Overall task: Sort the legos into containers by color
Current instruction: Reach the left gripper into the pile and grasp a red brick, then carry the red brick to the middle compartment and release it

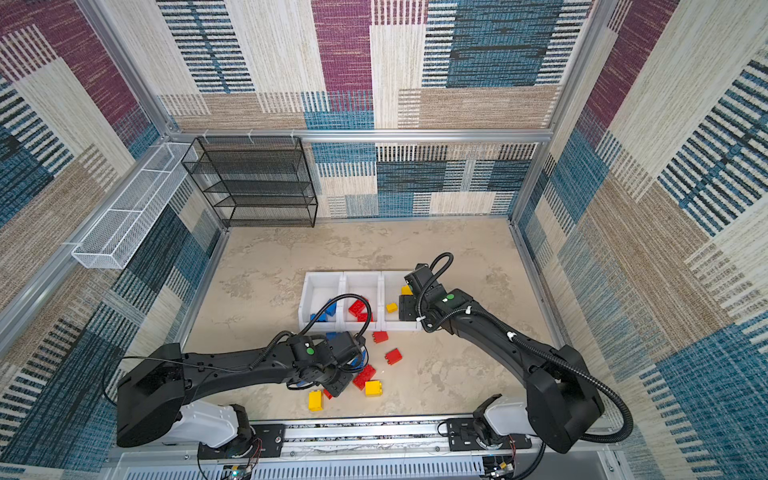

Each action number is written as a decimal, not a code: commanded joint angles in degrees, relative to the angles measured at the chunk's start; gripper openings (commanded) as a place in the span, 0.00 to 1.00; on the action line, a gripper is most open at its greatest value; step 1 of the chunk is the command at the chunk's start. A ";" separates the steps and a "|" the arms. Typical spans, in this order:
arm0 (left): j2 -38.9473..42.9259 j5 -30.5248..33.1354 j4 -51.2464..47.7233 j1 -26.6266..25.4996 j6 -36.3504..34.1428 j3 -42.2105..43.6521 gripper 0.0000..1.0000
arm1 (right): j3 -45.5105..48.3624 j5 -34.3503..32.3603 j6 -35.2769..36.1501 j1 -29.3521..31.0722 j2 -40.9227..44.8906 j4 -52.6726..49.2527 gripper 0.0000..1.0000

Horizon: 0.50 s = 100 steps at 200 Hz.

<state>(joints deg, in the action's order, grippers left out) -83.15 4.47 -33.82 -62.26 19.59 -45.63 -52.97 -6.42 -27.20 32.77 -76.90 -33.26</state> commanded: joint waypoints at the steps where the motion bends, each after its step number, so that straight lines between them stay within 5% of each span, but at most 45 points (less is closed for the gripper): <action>1: 0.35 1.86 0.69 0.16 1.23 -0.19 0.32 | -0.38 0.07 -0.89 0.02 0.44 0.23 0.78; 51: 6.58 1.69 1.26 2.60 1.94 -1.00 0.27 | -0.87 -0.18 -0.93 0.02 0.59 -0.14 0.78; 100: 11.65 -1.31 6.56 10.91 0.02 -3.34 0.24 | -1.52 -0.26 -0.59 0.08 0.44 -0.32 0.77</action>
<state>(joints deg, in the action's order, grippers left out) -72.25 5.15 -31.68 -54.89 19.94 -47.51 -53.91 -6.46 -27.62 32.77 -76.55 -33.82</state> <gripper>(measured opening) 0.271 0.773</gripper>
